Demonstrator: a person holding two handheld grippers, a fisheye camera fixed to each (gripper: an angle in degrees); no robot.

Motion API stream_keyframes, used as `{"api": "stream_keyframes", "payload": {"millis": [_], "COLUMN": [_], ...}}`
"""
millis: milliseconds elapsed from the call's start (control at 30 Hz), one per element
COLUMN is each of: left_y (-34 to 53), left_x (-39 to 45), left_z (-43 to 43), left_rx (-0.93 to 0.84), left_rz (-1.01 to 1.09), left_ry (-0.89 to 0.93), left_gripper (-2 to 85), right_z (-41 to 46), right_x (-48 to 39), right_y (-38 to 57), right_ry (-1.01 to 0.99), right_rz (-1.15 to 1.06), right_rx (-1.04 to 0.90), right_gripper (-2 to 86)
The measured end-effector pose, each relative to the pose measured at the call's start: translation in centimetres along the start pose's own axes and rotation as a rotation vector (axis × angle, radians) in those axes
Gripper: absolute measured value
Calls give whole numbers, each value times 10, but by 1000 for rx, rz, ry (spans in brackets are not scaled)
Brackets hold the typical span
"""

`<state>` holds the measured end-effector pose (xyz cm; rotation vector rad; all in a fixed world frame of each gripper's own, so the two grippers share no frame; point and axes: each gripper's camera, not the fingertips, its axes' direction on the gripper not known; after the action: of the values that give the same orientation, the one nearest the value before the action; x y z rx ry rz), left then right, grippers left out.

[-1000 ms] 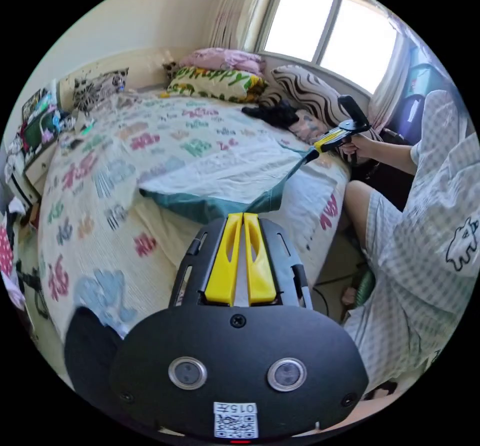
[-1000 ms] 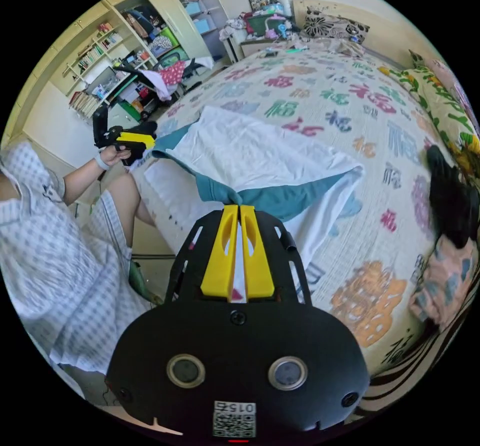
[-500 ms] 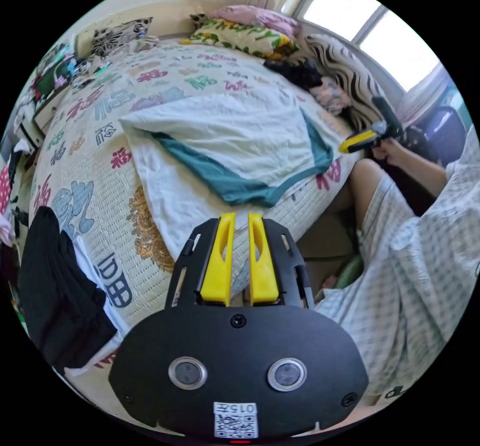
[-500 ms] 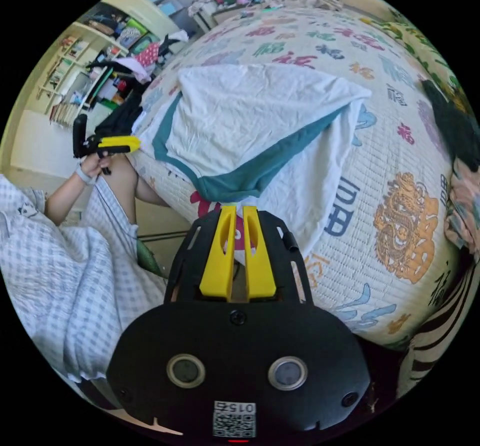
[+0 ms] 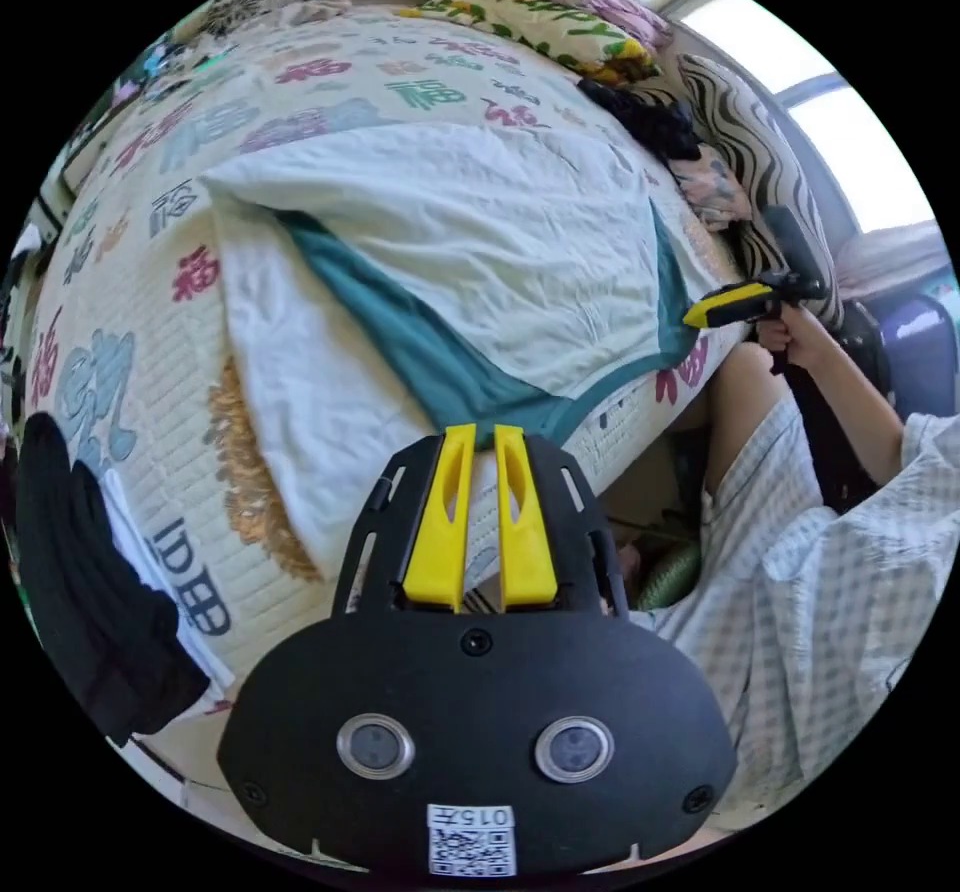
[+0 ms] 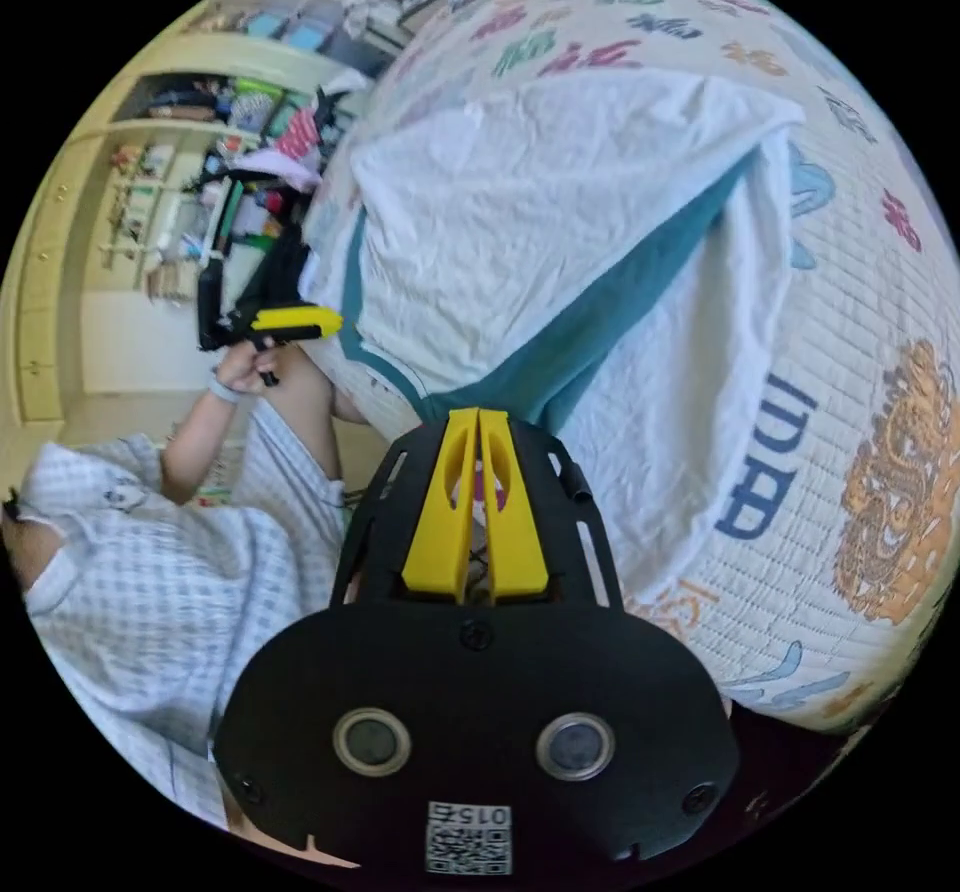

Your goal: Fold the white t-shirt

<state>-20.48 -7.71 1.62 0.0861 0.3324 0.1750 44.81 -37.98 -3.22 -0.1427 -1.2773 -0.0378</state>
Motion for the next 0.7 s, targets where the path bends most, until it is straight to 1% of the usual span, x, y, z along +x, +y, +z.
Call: {"api": "stream_keyframes", "payload": {"millis": [33, 67, 100, 133, 167, 200, 233, 333, 467, 533, 600, 700], "left_y": [-1, -6, -10, -18, -29, -35, -48, -81, -106, -108, -109, -110], "left_x": [-19, -42, -55, -80, -102, -112, -133, -175, -202, -210, -215, -218], "left_z": [-22, -43, -52, -66, -75, -77, -75, -56, -34, -32, -34, -35], "left_rx": [88, 181, 227, 313, 386, 414, 435, 375, 306, 319, 324, 324], "left_rz": [-59, -139, -181, -261, -304, -327, -381, -466, -521, -532, -517, -468], "left_ry": [20, 60, 85, 122, 135, 129, 125, 218, 236, 250, 238, 167], "left_gripper": [51, 64, 73, 88, 100, 103, 108, 118, 98, 69, 29, 9], "right_z": [-22, -33, -53, -71, -79, -89, -95, -93, -75, -64, -60, -53], "right_x": [14, 22, 38, 54, 61, 75, 89, 122, 148, 154, 156, 159], "right_y": [2, 2, 1, -4, -7, -17, -28, -57, -90, -107, -114, -122], "right_ry": [-58, -74, -80, -47, -29, -1, -6, -75, -107, -100, -81, -32], "right_rz": [26, 50, 96, 143, 167, 213, 241, 326, 411, 424, 422, 438], "right_rx": [92, 141, 239, 325, 362, 416, 454, 508, 454, 420, 426, 417], "right_gripper": [2, 6, 19, 38, 51, 75, 79, 82, 78, 49, 20, 0]}}
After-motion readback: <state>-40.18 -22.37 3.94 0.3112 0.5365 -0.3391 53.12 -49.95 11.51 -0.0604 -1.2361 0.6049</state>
